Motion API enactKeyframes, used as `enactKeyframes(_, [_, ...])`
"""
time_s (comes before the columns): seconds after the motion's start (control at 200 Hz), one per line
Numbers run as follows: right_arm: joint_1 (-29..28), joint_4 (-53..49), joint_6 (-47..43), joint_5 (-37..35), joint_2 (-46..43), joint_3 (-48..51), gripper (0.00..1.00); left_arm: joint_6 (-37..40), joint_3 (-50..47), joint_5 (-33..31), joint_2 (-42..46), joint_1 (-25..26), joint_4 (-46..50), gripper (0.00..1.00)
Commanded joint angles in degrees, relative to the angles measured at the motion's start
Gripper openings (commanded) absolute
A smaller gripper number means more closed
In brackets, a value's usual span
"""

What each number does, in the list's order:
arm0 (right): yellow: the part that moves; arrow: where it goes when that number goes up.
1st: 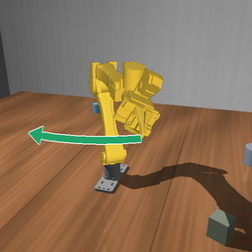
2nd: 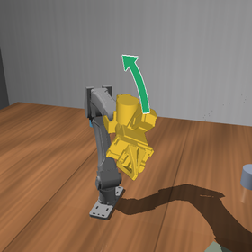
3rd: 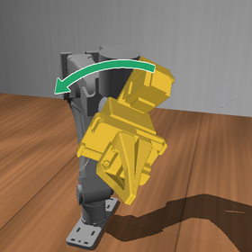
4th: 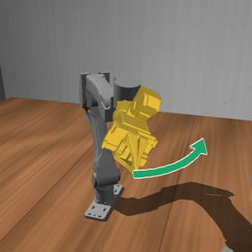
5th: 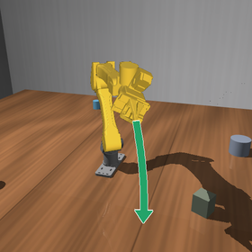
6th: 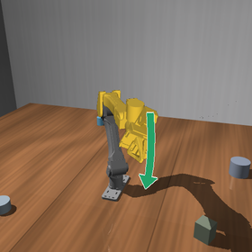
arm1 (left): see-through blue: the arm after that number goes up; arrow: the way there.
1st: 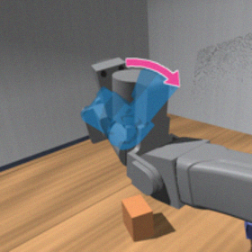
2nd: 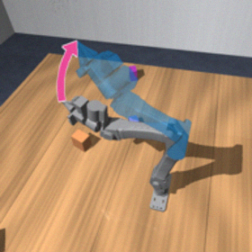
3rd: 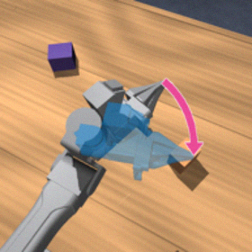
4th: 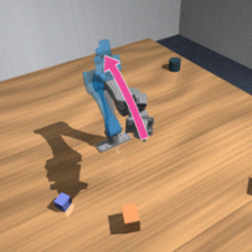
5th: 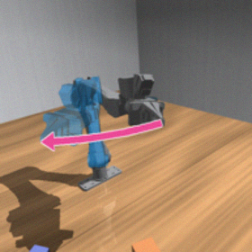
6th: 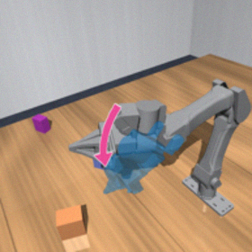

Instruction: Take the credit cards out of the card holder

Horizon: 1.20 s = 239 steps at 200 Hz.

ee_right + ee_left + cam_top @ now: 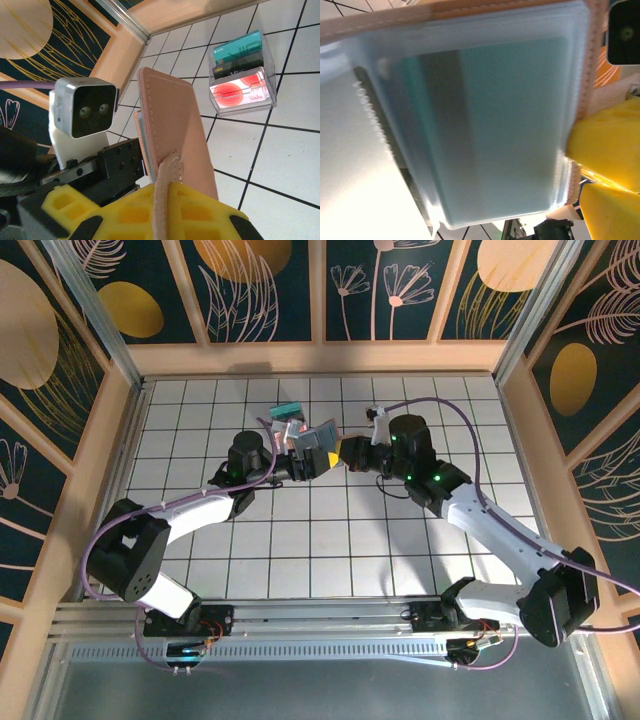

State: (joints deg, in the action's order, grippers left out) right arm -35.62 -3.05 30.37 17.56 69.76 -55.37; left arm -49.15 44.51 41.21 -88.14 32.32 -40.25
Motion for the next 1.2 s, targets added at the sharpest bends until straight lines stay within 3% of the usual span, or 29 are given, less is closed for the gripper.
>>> enactKeyframes(0.0, [-0.32,3.32,1.05,2.03,1.77,-1.2,0.0,0.9,2.12,2.7,-0.37,0.38,-2.05,0.99])
enactKeyframes(0.285, [-0.02,2.54,0.25,0.27,0.2,-2.15,0.0,1.6,1.8,2.82,-0.36,0.38,-1.24,0.99])
enactKeyframes(0.415, [0.22,8.81,3.2,4.49,2.47,-1.93,0.0,0.37,3.52,3.22,-1.66,0.46,-3.13,0.99])
enactKeyframes(0.52, [-0.06,8.29,3.06,6.34,6.13,-4.49,0.0,-0.42,4.35,3.28,-2.13,0.73,-4.6,0.99])
enactKeyframes(0.901, [0.78,5.09,2.36,-1.13,-0.23,-0.6,0.0,0.62,2.54,2.47,-0.37,0.79,-2.9,0.98])
enactKeyframes(1.066, [2.0,4.32,2.67,-1.74,-2.75,1.1,0.0,0.67,1.83,2.39,-0.05,0.75,-2.9,0.85])
enactKeyframes(1.191, [2.48,4.38,2.75,-0.82,-3.41,1.58,0.0,0.56,1.57,2.22,0.07,0.74,-2.69,0.68])
